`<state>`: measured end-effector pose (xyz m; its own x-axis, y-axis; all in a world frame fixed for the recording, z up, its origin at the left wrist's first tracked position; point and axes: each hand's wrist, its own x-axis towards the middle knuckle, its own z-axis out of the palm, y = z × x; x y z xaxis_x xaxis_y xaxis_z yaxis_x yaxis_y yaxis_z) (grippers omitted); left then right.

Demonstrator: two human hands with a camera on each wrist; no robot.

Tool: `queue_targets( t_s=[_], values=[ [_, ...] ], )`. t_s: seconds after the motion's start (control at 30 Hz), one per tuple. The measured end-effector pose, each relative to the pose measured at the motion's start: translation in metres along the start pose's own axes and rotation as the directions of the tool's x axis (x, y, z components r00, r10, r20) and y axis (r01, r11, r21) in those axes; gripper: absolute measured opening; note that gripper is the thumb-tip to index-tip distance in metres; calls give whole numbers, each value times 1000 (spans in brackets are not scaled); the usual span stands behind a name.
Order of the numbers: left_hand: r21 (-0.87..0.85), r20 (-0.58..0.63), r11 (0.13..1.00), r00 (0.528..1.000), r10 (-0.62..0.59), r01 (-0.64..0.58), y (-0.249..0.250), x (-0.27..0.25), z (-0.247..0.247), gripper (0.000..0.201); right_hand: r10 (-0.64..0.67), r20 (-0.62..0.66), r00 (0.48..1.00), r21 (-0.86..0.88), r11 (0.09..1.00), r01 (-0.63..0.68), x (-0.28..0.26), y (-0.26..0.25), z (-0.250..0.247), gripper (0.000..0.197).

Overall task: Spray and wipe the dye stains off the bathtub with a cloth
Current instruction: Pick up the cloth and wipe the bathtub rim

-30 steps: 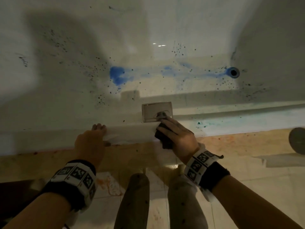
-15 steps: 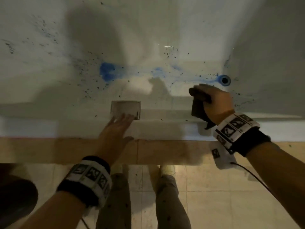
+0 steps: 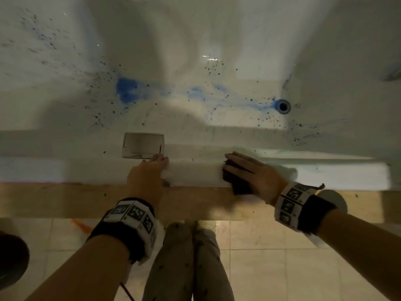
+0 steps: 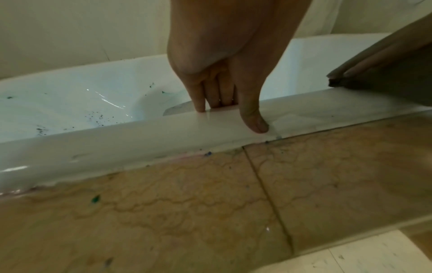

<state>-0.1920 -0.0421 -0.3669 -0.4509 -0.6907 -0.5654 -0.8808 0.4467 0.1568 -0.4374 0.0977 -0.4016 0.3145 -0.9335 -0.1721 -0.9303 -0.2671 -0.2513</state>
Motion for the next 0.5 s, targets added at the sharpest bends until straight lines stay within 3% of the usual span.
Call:
queue_targets(
  t_s=[0.07, 0.1, 0.13, 0.17, 0.2, 0.23, 0.3, 0.4, 0.5],
  values=[
    [-1, -14, 1000, 1000, 1, -1, 0, -1, -1, 61, 146, -129, 981, -74, 985, -156, -3, 16, -12, 44],
    [-4, -24, 1000, 1000, 2, -2, -1, 0, -2, 61, 320, -165, 933, 83, 947, -310, -3, 24, -20, 45],
    [-1, -23, 1000, 1000, 7, -7, -1, 0, -2, 60, 482, -137, 866, 268, 859, -436, -3, 32, -25, 46],
    [6, -18, 1000, 1000, 12, -12, -1, 0, -2, 60, 647, -96, 757, 397, 722, -566, -4, 39, -35, 44],
    [18, -14, 1000, 1000, 17, -17, 0, 1, -2, 59, 694, -159, 702, 337, 707, -622, -6, 47, -50, 42],
    [35, -17, 999, 1000, 24, -23, 0, 2, -3, 58, 679, -219, 701, 203, 734, -648, -13, 53, -63, 39],
    [48, -18, 999, 1000, 19, -18, -2, 2, -3, 58, 673, -271, 688, 150, 736, -660, -36, 65, -73, 45],
    [32, 2, 999, 1000, 3, -3, 0, 1, -4, 60, 809, -190, 556, 186, 586, -789, -83, 85, -71, 46],
    [38, -2, 999, 1000, 13, -13, 0, 2, -7, 59, 931, -36, 362, 157, 363, -919, -113, 91, -55, 53]
  ],
)
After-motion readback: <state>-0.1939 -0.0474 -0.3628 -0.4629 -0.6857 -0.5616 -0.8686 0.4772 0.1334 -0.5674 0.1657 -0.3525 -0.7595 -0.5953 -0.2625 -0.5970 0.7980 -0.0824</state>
